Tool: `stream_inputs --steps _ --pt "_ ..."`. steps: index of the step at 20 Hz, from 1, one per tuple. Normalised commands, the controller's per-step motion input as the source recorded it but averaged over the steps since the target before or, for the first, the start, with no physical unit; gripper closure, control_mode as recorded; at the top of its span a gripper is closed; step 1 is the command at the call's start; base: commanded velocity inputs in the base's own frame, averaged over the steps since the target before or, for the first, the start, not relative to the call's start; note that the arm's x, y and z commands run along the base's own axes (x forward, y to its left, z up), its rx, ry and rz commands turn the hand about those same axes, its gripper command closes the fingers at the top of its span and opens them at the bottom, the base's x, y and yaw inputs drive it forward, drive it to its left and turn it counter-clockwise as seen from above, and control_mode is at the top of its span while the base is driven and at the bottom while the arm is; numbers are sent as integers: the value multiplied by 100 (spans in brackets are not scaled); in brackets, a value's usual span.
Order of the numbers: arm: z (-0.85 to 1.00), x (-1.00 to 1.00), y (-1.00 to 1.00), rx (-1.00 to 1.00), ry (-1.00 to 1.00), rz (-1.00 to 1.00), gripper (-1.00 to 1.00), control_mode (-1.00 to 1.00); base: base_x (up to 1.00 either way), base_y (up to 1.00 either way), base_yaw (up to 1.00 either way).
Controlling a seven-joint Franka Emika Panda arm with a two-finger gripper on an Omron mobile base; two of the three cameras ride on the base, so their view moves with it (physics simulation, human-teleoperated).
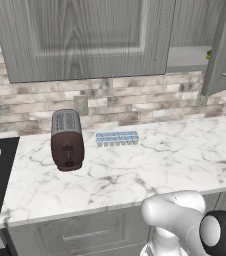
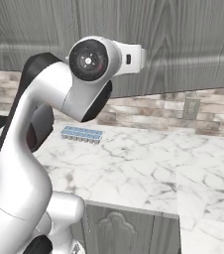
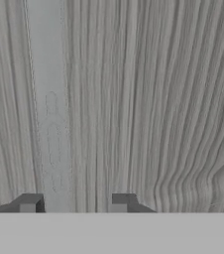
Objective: Pick the spray and sponge from the cabinet and place them on the counter.
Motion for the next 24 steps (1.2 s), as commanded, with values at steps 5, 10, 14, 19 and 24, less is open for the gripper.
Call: stream_inputs --steps 5,10,14,19,24 --pt "0 -33 -100 1 0 0 100 -100 0 0 0" --pt "0 -33 -100 0 0 0 100 -100 0 0 0" --pt "0 -28 -99 1 0 0 100 -100 0 0 0" --pt "0 -21 -86 1 0 1 100 -100 0 0 0" --pt "0 -22 -44 0 0 5 -100 -100 0 0 0"
